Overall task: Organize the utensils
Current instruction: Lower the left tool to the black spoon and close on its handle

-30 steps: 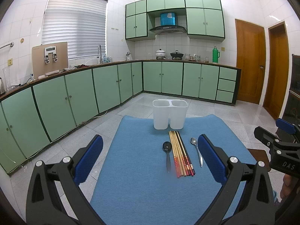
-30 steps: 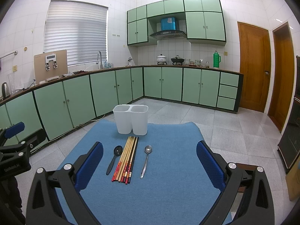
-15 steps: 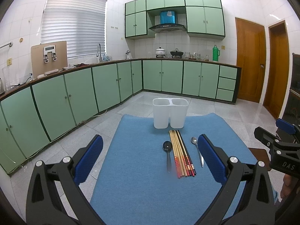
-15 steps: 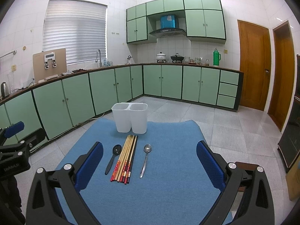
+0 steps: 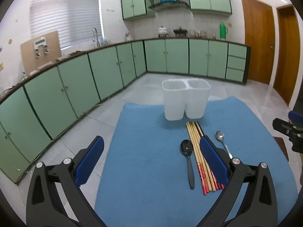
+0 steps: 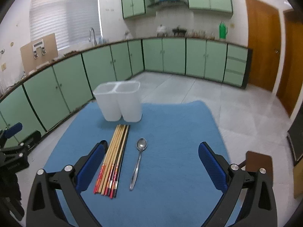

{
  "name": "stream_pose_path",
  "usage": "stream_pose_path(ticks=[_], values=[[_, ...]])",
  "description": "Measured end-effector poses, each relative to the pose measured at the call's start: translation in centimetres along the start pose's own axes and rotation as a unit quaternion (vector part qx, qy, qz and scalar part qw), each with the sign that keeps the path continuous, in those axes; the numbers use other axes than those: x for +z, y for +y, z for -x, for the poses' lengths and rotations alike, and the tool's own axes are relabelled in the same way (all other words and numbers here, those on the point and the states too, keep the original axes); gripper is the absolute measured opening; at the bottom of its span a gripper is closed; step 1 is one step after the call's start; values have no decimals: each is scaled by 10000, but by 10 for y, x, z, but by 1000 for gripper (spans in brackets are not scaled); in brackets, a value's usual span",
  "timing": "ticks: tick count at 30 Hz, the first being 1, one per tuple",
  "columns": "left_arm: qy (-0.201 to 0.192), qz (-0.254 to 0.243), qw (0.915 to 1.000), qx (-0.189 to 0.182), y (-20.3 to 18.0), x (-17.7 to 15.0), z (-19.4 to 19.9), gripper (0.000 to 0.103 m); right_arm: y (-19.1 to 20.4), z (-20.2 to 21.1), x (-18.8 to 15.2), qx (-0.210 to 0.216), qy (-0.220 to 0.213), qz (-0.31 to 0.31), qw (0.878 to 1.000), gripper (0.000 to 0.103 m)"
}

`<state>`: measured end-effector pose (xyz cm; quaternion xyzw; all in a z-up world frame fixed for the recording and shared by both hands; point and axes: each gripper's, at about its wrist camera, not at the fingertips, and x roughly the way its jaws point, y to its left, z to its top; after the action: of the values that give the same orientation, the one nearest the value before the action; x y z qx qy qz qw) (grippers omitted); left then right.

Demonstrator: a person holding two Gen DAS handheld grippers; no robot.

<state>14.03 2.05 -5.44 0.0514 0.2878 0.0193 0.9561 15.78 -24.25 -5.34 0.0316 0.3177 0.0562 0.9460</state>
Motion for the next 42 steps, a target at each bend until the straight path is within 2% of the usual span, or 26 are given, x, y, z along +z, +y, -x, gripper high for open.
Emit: stream_pose_path(ticks=[2, 8, 14, 17, 25, 32, 35, 38, 42], values=[[195, -37, 9998, -35, -5, 0, -24, 98, 0, -31, 4, 102, 291, 28, 9995, 95], [804, -46, 9967, -114, -15, -12, -86, 97, -1, -115, -1, 330, 1259, -68, 9915, 81], [1339, -50, 9903, -364, -21, -25, -125, 91, 4, -154, -8, 352, 1713, -106, 9845, 70], [1560, -69, 9865, -495, -26, -32, -140, 90, 3, -165, -8, 423, 1831, -188, 9820, 64], [1804, -159, 9805, -762, -35, -45, -152, 90, 5, -171, -8, 425, 1863, -105, 9815, 63], [1906, -235, 9787, -721, -43, -45, -167, 90, 6, -174, -7, 424, 1899, -31, 9809, 63], [1891, -103, 9795, -685, -40, -45, -174, 90, 7, -180, -7, 403, 1926, 11, 9805, 63], [1857, -106, 9811, -537, -40, -38, -182, 90, 9, -185, -7, 347, 1972, 24, 9798, 63], [1853, -113, 9808, -605, -46, -25, -182, 90, 14, -190, -4, 290, 1979, 85, 9798, 63]])
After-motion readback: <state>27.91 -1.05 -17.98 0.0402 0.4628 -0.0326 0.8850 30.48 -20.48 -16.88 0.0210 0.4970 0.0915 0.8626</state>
